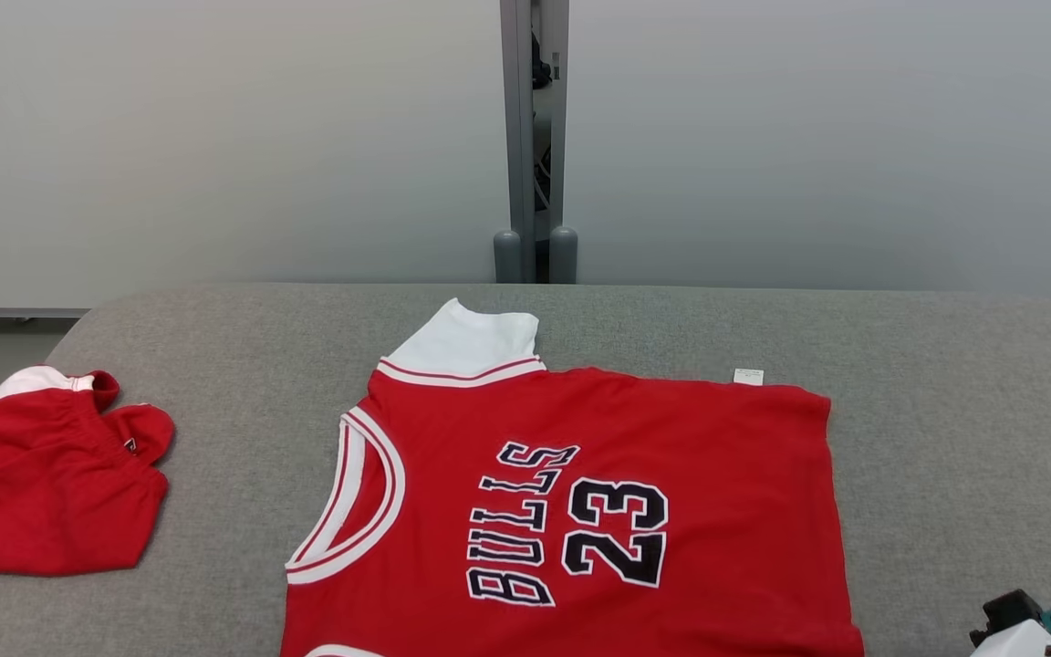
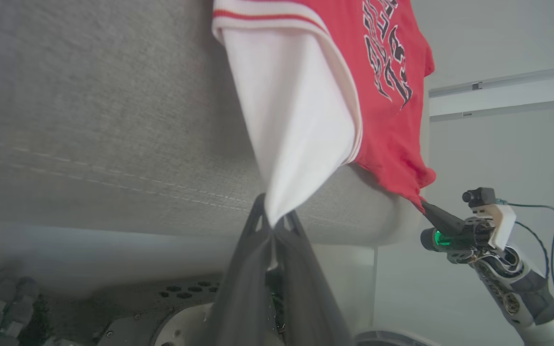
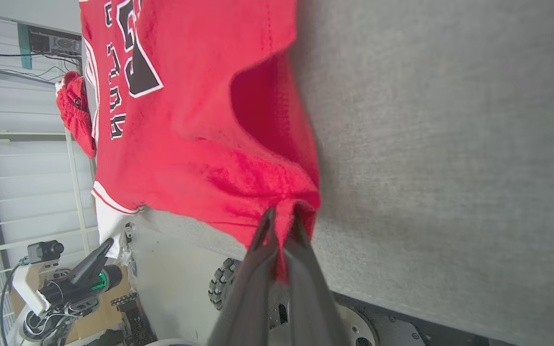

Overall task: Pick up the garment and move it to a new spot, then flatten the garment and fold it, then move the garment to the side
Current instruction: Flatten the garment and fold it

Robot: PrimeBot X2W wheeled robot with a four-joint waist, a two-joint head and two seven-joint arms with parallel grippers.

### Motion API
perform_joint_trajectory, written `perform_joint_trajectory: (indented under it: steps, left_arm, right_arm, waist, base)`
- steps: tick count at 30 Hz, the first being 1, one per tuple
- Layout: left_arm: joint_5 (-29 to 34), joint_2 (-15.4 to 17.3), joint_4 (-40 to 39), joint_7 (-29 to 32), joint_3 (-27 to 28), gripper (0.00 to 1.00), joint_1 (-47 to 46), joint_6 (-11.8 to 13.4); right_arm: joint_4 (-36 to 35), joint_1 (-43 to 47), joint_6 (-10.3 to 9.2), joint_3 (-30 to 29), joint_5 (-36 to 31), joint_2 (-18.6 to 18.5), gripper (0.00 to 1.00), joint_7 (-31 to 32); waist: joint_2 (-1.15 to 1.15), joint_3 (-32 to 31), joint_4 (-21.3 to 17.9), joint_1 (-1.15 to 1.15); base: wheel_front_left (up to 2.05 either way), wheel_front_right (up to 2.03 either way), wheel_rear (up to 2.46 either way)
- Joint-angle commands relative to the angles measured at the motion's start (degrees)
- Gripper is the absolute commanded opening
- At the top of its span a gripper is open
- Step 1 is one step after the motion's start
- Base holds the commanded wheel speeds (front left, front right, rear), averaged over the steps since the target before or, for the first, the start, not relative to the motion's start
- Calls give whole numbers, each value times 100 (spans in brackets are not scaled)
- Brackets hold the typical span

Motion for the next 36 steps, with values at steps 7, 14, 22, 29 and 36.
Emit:
perform_joint_trajectory:
  steps: [7, 14, 22, 29, 36]
  left_arm:
    - [73, 243, -240, 91, -2, 0, 167, -88]
    - [114, 316, -327, 91, 11, 0, 209, -111]
    - [128, 322, -407, 68, 79, 0, 69, -137]
    - [-139, 213, -663, 24, 321, 0, -106, -184]
    - [-320, 119, -848, -10, 571, 0, -344, -202]
  right_arm:
    - [-322, 253, 5, -45, 260, -266, 0, 259]
    - [-504, 297, 4, 4, 371, -459, 0, 365]
    - [-688, 166, 5, -149, 469, -423, 0, 114]
    - [-839, 74, 5, -300, 496, -387, 0, -105]
    - [-939, -24, 5, -460, 512, -295, 0, -299]
  waist:
    - [0, 1, 17, 0]
    - [0, -4, 7, 0]
    - [0, 4, -16, 0]
    - [0, 77, 0, 0]
    - [0, 151, -11, 0]
  base:
    - [0, 0, 0]
    - [0, 0, 0]
    - [0, 0, 0]
    - [0, 0, 0]
    - [0, 0, 0]
